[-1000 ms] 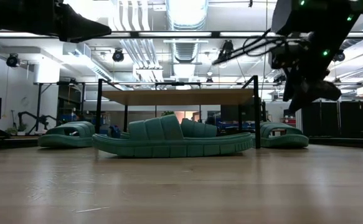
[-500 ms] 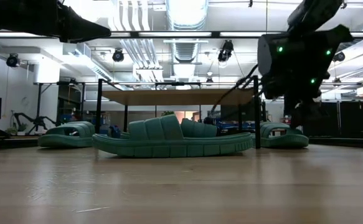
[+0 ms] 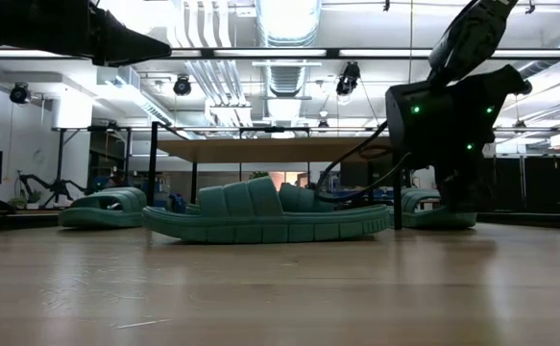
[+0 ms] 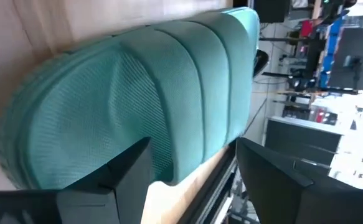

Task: Pick and place slides into the shelf
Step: Put the top right green slide on the shelf

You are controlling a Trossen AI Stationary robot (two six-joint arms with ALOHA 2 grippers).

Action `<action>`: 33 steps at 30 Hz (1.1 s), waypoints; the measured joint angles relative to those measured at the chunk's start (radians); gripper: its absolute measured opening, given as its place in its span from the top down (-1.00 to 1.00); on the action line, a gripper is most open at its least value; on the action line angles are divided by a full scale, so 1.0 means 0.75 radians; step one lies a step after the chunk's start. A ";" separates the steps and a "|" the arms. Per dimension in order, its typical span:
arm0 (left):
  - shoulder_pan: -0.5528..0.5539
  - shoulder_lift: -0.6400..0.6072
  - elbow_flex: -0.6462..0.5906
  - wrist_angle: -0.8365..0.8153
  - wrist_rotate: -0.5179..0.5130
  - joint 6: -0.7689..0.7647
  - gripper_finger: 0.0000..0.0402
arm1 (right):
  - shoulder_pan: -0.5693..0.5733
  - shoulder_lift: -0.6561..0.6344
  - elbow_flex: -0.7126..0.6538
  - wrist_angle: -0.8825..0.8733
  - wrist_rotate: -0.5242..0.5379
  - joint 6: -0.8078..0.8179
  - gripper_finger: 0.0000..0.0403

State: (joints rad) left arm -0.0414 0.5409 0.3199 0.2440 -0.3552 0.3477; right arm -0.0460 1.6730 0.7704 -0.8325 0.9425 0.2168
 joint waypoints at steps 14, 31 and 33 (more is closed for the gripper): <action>-0.001 0.002 0.000 -0.001 0.000 0.000 0.25 | -0.127 0.055 -0.002 0.096 -0.009 0.010 -0.11; -0.001 0.001 0.000 0.000 0.000 0.000 0.25 | -0.166 0.057 -0.019 0.097 0.001 0.014 0.48; -0.001 0.001 0.000 0.001 0.000 0.000 0.25 | -0.166 0.056 -0.028 0.076 0.001 0.015 0.64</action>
State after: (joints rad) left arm -0.0418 0.5419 0.3200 0.2444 -0.3549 0.3477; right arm -0.1703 1.7153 0.7495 -0.7751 0.9436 0.2279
